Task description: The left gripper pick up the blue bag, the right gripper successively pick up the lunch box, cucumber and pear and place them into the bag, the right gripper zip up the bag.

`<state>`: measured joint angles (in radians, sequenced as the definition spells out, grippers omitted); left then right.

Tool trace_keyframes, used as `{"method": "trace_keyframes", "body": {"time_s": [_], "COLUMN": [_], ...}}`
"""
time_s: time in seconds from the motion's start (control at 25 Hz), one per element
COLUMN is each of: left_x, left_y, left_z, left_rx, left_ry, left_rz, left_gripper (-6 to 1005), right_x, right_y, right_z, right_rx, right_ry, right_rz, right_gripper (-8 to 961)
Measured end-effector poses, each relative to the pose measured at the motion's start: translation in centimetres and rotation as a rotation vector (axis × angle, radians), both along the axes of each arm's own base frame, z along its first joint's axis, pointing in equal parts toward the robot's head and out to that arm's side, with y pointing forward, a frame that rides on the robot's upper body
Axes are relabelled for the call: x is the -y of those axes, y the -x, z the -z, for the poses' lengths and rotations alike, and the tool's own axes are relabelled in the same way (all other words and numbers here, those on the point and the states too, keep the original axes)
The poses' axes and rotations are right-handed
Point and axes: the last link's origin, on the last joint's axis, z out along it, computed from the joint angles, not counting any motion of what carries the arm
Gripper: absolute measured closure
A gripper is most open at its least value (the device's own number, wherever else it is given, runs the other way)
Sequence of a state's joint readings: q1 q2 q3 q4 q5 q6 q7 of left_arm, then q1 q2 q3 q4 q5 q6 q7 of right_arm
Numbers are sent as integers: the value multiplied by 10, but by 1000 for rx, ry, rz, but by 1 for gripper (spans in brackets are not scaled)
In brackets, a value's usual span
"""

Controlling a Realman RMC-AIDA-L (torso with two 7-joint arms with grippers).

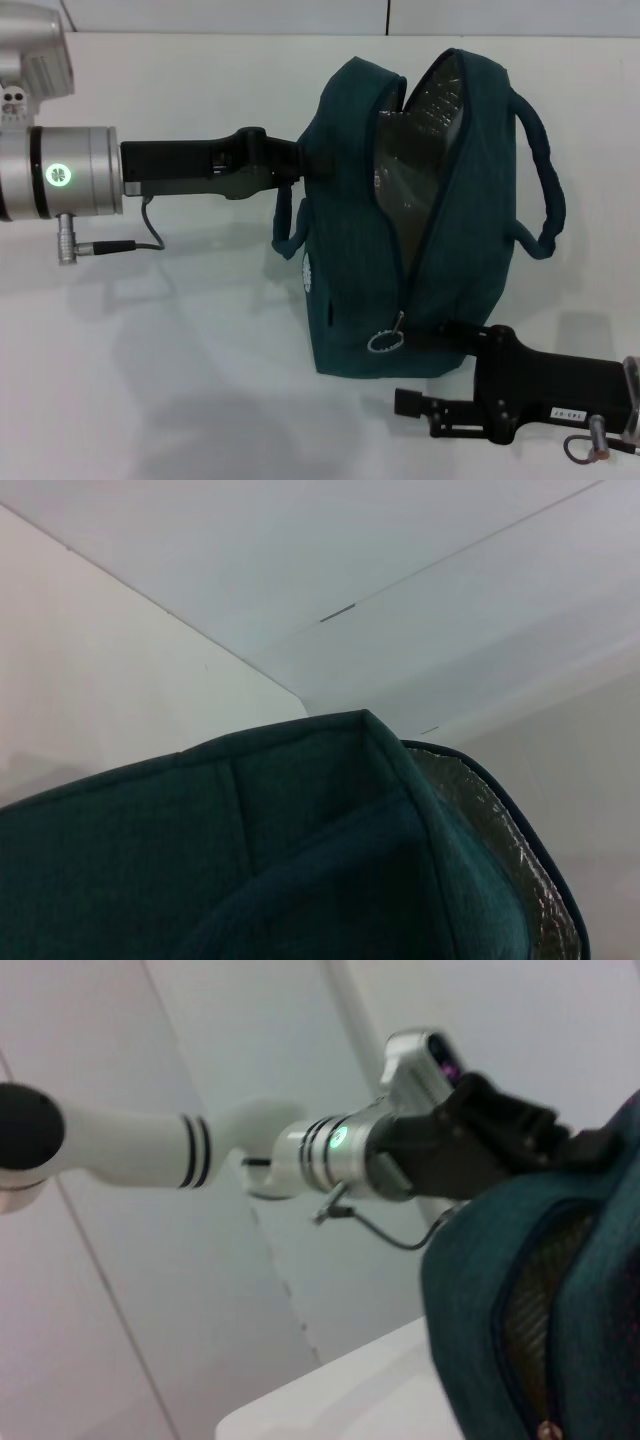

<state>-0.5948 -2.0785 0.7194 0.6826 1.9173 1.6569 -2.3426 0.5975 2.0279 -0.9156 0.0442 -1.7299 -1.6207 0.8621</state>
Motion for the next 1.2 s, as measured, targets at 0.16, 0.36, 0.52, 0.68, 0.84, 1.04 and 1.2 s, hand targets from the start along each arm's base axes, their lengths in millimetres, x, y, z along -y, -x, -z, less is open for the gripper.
{"method": "trace_keyframes", "body": {"time_s": [0.16, 0.36, 0.52, 0.68, 0.84, 1.04, 1.2], "left_x": [1, 1, 1, 1, 1, 2, 2], "left_y": [1, 1, 1, -1, -1, 0, 0], "left_z": [0, 0, 0, 1, 2, 2, 2], "left_rx": [1, 2, 2, 4, 5, 5, 5], "left_ry": [2, 4, 5, 7, 9, 9, 9], "left_rz": [-2, -3, -4, 1, 1, -3, -1], "left_gripper": [862, 861, 860, 860, 859, 859, 858], "right_x": [1, 4, 4, -3, -5, -3, -3], "right_y": [-5, -9, -12, -7, -1, 1, 0], "right_z": [-3, -4, -4, -1, 1, 2, 3], "right_rx": [-17, -27, -22, -9, -8, -6, 2], "right_ry": [-31, -44, -59, -52, -32, -10, -8], "right_rz": [42, 76, 89, 78, 55, 34, 36], "right_gripper": [158, 160, 163, 181, 199, 221, 239]}}
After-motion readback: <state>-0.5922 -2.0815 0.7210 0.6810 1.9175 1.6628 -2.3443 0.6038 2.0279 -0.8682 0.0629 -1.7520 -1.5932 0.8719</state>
